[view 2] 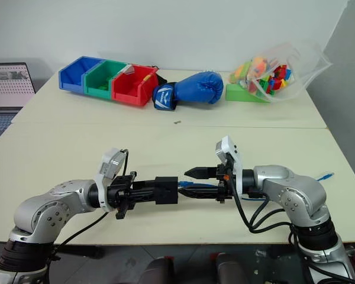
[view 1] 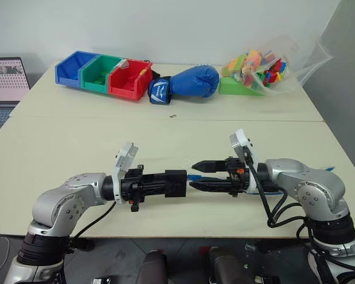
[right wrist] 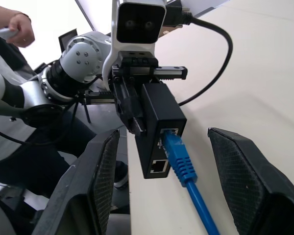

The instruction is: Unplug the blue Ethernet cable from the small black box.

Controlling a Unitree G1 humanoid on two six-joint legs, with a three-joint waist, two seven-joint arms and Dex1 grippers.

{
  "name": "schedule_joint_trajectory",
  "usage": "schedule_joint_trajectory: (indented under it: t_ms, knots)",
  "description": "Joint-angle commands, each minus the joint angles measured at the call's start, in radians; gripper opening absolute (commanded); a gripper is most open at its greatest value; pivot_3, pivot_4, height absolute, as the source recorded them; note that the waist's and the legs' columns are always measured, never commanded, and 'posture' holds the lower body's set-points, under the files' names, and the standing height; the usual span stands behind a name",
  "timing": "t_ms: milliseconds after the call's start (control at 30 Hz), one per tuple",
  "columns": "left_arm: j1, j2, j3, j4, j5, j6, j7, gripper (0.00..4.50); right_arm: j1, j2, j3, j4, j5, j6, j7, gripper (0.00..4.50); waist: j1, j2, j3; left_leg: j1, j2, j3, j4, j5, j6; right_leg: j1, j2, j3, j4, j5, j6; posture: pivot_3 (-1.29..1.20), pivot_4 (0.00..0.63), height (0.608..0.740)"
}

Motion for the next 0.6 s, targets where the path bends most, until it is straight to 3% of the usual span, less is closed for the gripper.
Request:
schedule_joint_trajectory:
  t_ms: [33,567,600]
  knots:
    - [-0.006,0.005,0.029,-0.004,-0.015,-0.021,-0.032,0.78,-0.007,0.013,-0.016,-0.024,0.040,0.008,-0.016,3.05,0.000,0.000,0.000,0.000,0.000,0.000,0.000,0.000,0.000,0.000,0.000,0.000,0.000,0.000,0.000,0.00,0.150,0.740]
    - [0.010,0.004,0.037,0.010,-0.009,-0.045,-0.054,0.78,-0.021,0.003,0.013,0.010,0.013,-0.004,-0.003,3.05,0.000,0.000,0.000,0.000,0.000,0.000,0.000,0.000,0.000,0.000,0.000,0.000,0.000,0.000,0.000,0.00,0.150,0.740]
    - [0.011,0.004,0.036,0.011,-0.008,-0.047,-0.055,0.78,-0.023,0.003,0.015,0.011,0.012,-0.005,-0.003,2.87,-0.001,0.000,0.000,0.000,0.000,0.000,0.000,0.000,0.000,0.000,0.000,0.000,0.000,0.000,0.000,0.00,0.150,0.740]
